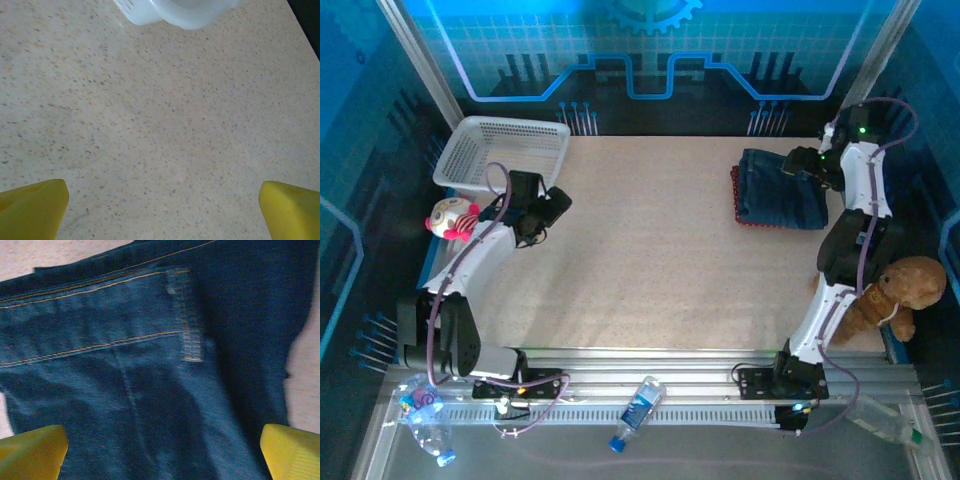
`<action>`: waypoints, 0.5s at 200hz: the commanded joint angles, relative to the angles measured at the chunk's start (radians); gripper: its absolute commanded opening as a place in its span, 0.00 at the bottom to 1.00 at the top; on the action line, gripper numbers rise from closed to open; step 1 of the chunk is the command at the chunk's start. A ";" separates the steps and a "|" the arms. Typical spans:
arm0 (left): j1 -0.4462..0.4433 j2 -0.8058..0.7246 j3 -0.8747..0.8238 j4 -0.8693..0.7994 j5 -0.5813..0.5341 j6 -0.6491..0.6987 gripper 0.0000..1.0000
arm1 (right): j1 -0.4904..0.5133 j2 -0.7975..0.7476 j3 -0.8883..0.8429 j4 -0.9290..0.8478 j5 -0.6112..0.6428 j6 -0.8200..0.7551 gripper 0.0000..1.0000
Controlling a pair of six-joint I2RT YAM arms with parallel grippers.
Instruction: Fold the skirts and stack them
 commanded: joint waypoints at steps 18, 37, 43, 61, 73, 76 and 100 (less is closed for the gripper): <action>0.063 -0.090 -0.067 -0.030 -0.087 0.044 0.99 | 0.008 0.170 0.078 0.035 0.048 0.046 1.00; 0.101 -0.163 -0.131 -0.038 -0.124 0.051 0.99 | 0.017 0.167 0.101 0.048 0.114 0.043 1.00; 0.111 -0.193 -0.154 -0.038 -0.140 0.059 0.99 | 0.022 0.143 0.088 0.065 0.114 0.040 1.00; 0.130 -0.275 -0.230 -0.040 -0.241 0.090 0.99 | 0.057 0.011 -0.016 0.159 0.155 0.024 1.00; 0.145 -0.329 -0.283 -0.041 -0.322 0.109 0.99 | 0.094 -0.105 -0.126 0.237 0.228 0.029 1.00; 0.148 -0.344 -0.295 -0.036 -0.340 0.119 0.99 | 0.102 -0.140 -0.156 0.257 0.241 0.032 1.00; 0.169 -0.450 -0.417 0.039 -0.431 0.201 0.99 | 0.162 -0.427 -0.472 0.459 0.268 0.070 1.00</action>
